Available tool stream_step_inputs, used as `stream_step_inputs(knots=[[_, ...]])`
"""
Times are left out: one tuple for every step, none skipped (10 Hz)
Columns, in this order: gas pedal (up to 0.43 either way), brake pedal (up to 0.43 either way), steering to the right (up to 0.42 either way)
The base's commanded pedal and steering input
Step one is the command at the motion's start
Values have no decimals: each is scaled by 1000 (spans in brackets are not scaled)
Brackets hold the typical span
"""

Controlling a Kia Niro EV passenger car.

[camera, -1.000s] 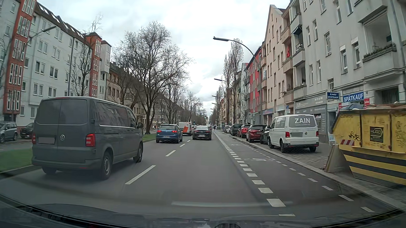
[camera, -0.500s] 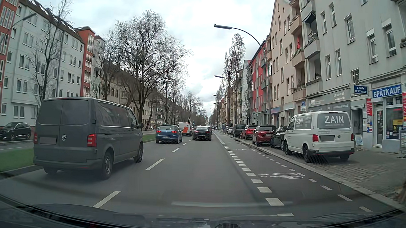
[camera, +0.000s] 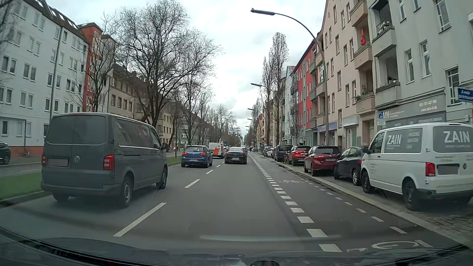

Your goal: Follow the waypoints while adhering to traffic rules and regulations

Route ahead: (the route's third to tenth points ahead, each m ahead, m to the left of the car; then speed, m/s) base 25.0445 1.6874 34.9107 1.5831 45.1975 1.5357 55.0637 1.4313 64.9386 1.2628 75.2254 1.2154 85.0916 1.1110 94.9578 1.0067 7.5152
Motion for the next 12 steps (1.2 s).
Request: stream_step_inputs(knots=[[0,18,-2],[0,18,-2],[0,12,-2],[0,12,-2],[0,12,-2],[0,12,-2],[0,12,-5],[0,12,-4],[0,12,-5],[0,18,-5],[0,12,-5],[0,12,-4]])
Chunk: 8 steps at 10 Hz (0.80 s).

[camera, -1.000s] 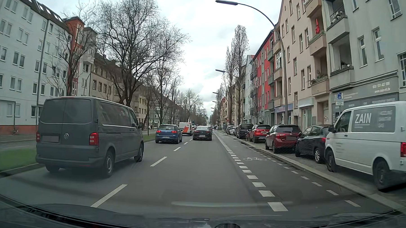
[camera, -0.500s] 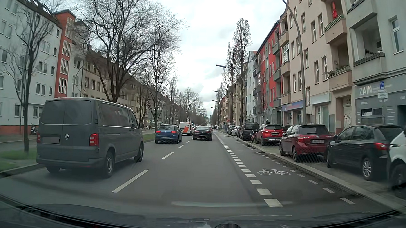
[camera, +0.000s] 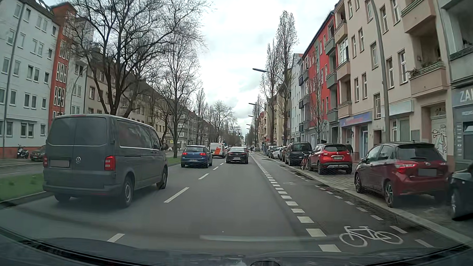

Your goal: Follow the waypoints while adhering to traffic rules and regulations

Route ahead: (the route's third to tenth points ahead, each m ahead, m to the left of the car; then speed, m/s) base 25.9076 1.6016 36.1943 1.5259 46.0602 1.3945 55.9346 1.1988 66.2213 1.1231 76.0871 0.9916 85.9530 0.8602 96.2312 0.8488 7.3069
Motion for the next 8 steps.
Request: stream_step_inputs(knots=[[0,12,-4],[0,12,-4],[0,12,-4],[0,12,-5],[0,18,-4],[0,12,-4],[0,18,-4],[0,12,-4]])
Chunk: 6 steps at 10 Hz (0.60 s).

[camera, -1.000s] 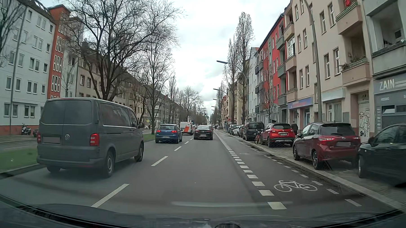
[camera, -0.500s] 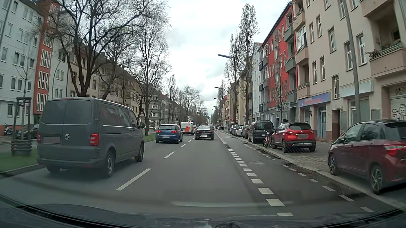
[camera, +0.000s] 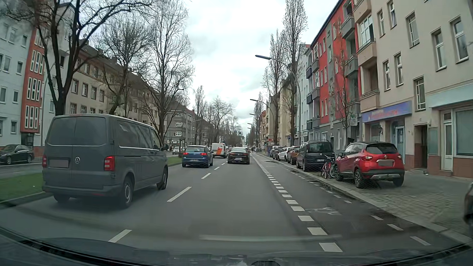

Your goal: Follow the waypoints while adhering to traffic rules and regulations

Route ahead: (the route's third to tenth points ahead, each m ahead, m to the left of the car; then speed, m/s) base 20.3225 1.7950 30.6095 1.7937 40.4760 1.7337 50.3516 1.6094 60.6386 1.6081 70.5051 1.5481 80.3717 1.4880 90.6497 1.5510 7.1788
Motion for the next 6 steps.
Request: stream_step_inputs(knots=[[20,12,-4],[39,18,-4],[39,12,-4],[39,12,-4],[39,12,-4],[39,12,-4]])
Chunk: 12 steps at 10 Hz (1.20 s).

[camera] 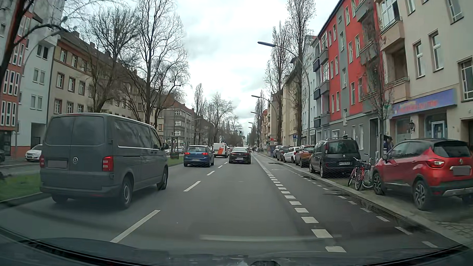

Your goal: Follow the waypoints while adhering to traffic rules and regulations

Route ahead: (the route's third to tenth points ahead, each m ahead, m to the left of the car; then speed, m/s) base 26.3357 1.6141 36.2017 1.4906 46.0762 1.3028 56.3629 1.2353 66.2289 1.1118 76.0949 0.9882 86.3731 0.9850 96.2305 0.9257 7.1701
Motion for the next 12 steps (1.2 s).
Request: stream_step_inputs(knots=[[39,18,-4],[39,12,-4],[39,18,-4],[39,12,-4],[39,12,-3],[39,12,-3],[39,18,-3],[39,18,-3],[39,12,-3],[39,12,-3],[39,12,-3],[39,12,-2]])
